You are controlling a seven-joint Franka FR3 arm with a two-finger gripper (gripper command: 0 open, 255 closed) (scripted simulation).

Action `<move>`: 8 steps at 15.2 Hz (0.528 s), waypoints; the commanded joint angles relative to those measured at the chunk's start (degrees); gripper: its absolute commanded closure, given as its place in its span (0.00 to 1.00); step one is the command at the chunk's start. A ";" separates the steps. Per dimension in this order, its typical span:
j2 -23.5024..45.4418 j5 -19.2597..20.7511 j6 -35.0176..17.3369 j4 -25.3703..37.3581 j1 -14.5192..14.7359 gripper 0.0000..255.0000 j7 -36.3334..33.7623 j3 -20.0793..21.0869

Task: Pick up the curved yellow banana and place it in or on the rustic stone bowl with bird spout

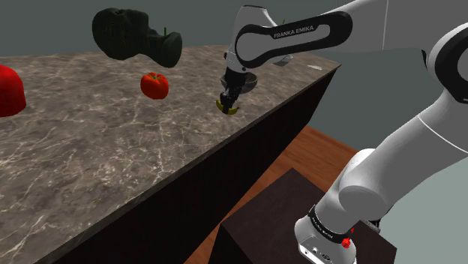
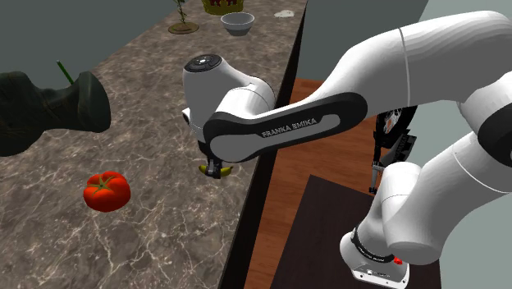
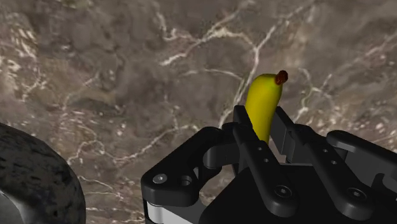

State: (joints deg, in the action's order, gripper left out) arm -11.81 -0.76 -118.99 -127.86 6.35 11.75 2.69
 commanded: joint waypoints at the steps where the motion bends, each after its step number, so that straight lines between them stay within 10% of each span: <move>1: 0.00 0.00 0.00 0.00 0.00 1.00 0.00 0.00; 8: -1.28 -0.02 5.46 4.18 -0.01 1.00 0.02 -0.05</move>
State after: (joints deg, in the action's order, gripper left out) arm -12.90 -0.78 -114.32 -124.26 6.37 11.71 2.68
